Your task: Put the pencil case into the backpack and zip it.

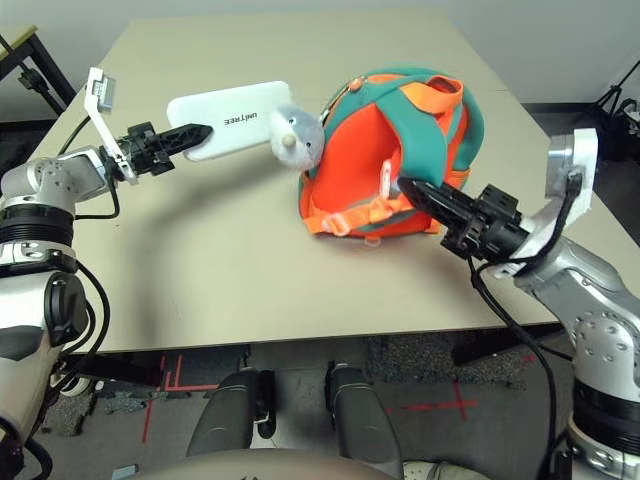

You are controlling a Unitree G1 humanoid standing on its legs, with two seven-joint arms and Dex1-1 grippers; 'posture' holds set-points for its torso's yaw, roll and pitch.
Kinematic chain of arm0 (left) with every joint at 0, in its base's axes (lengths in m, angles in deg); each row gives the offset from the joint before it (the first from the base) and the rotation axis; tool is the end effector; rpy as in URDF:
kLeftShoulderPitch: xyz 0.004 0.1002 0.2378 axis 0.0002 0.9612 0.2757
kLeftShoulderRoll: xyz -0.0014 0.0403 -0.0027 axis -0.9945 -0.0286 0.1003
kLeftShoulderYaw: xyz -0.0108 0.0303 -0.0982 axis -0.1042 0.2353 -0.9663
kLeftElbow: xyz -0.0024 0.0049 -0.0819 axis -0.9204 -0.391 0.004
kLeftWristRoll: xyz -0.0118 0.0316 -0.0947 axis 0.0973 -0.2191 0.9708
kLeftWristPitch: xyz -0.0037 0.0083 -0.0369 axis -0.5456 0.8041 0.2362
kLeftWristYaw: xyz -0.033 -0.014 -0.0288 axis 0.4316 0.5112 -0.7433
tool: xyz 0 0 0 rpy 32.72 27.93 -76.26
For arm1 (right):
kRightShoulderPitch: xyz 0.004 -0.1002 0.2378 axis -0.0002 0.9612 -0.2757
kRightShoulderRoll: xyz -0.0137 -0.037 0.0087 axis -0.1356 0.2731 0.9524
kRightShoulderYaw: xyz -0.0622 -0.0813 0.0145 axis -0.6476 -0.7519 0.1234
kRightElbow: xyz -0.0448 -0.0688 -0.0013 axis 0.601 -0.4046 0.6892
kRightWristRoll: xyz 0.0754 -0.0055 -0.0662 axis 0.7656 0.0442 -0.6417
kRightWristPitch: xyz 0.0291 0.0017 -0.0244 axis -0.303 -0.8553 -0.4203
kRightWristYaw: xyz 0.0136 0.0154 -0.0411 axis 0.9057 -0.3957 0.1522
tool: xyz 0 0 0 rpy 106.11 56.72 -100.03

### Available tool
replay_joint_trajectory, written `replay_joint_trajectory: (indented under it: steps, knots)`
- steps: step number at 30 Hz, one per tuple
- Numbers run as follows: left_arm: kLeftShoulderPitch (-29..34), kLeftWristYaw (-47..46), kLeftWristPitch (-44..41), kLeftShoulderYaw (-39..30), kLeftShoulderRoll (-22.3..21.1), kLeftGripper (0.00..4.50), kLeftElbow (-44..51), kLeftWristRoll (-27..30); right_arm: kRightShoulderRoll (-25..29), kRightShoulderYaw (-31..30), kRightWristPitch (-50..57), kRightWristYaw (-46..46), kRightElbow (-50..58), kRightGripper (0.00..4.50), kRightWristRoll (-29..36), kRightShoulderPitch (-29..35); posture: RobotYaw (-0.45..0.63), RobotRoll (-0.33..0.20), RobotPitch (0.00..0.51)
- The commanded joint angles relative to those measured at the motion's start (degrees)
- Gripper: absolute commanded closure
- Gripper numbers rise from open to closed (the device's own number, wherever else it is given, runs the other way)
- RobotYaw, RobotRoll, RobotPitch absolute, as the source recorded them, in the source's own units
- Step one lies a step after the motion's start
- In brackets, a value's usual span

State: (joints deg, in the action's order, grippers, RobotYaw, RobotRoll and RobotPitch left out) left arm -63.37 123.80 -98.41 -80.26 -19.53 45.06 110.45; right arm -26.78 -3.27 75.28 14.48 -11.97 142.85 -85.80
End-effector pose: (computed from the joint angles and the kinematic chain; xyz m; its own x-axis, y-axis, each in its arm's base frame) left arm 0.3372 0.2662 0.2024 0.6375 -0.7704 0.0116 0.6761 0.5521 -0.4879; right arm 0.1868 -0.2662 0.1801 0.6094 0.7792 0.1464 -0.7913 0.5864 0.1729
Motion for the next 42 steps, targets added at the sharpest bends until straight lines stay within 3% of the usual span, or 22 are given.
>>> replay_joint_trajectory:
  steps: [1,13,28,35,42]
  knots:
    - [-0.46,3.28,-0.75,0.38,-1.53,3.23,4.18,0.49,0.96,-2.7,-1.33,-3.17,-0.92,4.49,-3.17,2.03,0.06,0.0,0.116]
    - [-1.37,10.55,-2.91,4.77,-6.88,3.23,15.27,0.09,1.6,-8.84,-6.13,-6.32,-9.72,4.49,-15.07,2.43,0.08,0.0,0.117]
    - [-1.48,18.15,-1.52,10.02,-10.6,3.23,21.1,-0.89,0.94,-11.04,-7.36,-7.9,-12.74,4.49,-17.67,-1.44,0.09,0.0,0.116]
    - [-5.75,24.65,0.58,13.88,-15.45,3.23,18.84,-3.89,0.35,-10.98,-7.4,-7.61,-12.32,4.49,-17.83,-1.51,0.09,0.0,0.119]
    - [-9.85,28.72,1.59,16.23,-16.43,3.23,18.58,-5.77,-0.24,-10.95,-7.64,-7.69,-12.41,4.49,-18.17,-1.62,0.09,0.0,0.117]
